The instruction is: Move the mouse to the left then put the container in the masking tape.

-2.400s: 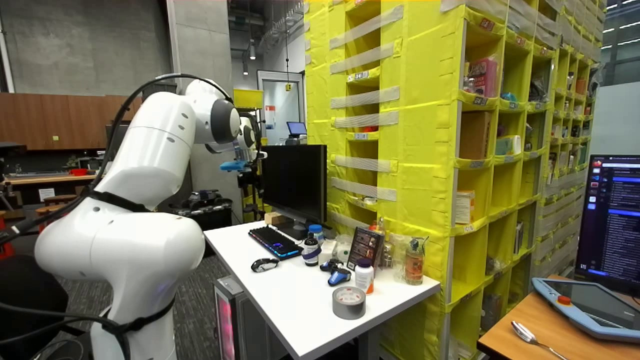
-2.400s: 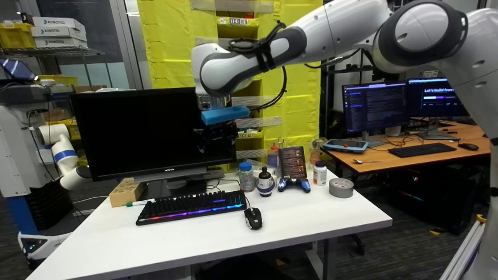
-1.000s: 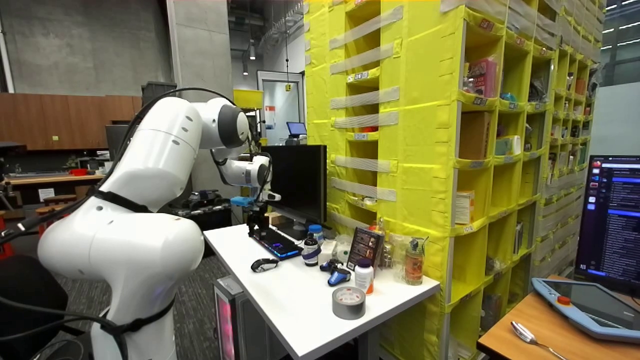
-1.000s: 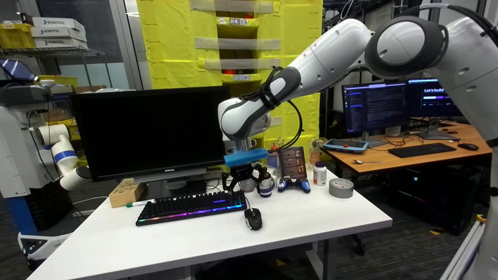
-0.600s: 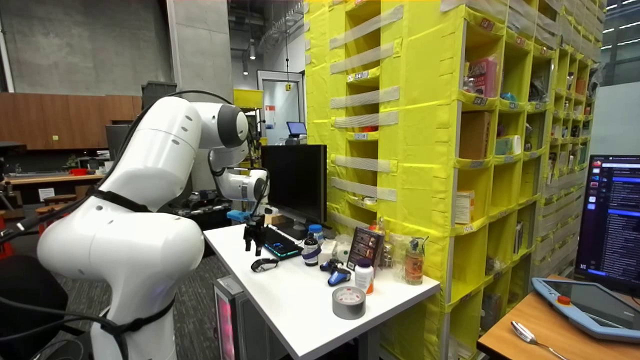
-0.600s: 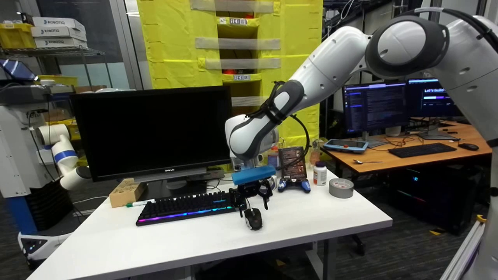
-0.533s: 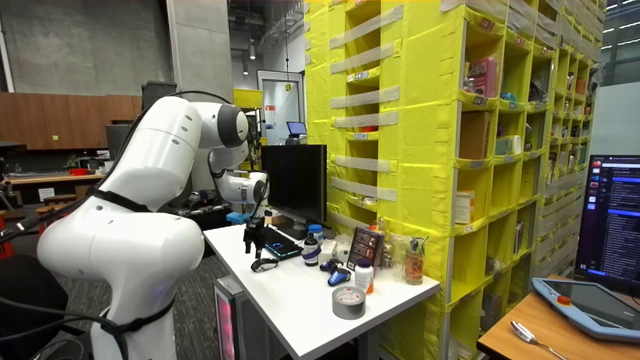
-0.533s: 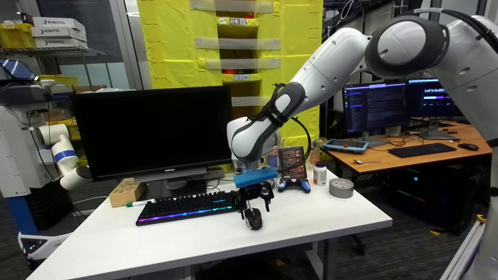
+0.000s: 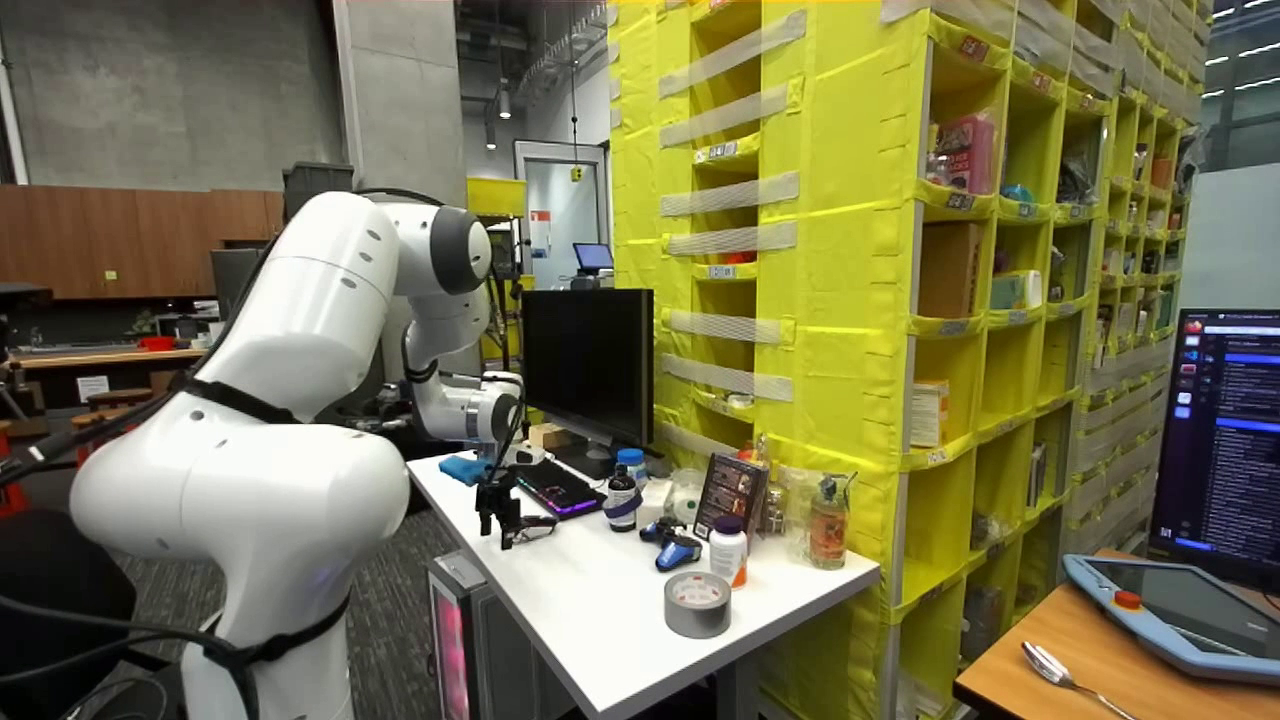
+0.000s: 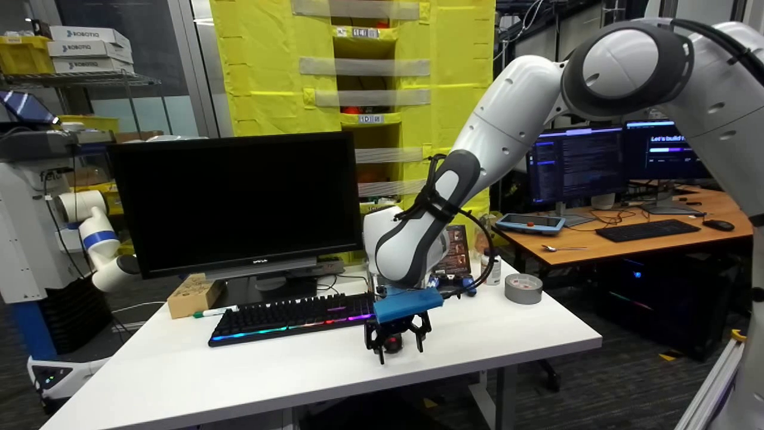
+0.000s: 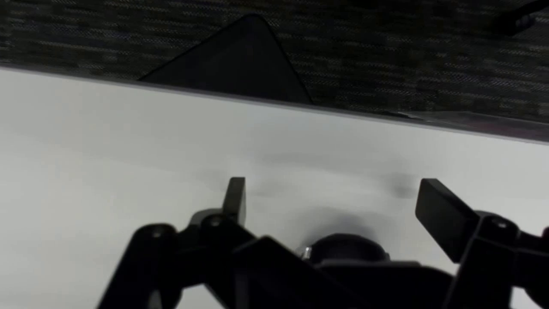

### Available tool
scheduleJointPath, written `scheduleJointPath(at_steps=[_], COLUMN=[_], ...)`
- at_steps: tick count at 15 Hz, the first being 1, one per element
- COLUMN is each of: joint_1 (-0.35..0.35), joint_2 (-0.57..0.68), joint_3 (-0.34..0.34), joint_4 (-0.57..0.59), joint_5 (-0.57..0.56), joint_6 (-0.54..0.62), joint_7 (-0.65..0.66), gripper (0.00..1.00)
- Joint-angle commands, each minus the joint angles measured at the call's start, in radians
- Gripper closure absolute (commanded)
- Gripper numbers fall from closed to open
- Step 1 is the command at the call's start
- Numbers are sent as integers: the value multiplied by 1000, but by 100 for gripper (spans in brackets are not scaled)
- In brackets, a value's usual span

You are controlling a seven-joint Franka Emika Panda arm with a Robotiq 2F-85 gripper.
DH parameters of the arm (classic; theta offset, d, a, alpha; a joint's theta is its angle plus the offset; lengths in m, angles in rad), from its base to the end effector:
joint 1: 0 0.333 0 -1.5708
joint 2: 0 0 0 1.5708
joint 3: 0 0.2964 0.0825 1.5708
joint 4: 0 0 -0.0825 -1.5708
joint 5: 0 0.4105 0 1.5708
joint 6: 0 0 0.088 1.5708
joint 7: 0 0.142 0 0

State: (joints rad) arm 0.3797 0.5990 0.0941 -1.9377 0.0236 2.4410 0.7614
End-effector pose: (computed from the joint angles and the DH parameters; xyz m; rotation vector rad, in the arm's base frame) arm 0.5424 0.2819 0.0924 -3.0949 0.4998 0.1816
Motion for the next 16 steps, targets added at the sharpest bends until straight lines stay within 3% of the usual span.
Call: scheduleJointPath(at_steps=[1, 7, 16], joint_1=[66, 165, 143], joint_2=[-39, -58, -41], joint_3=[-32, -75, -55], joint_4=[-29, 50, 68], joint_5=[-53, -203, -207], joint_6=[64, 57, 54], joint_7=[49, 143, 154], gripper=[0, 0, 0])
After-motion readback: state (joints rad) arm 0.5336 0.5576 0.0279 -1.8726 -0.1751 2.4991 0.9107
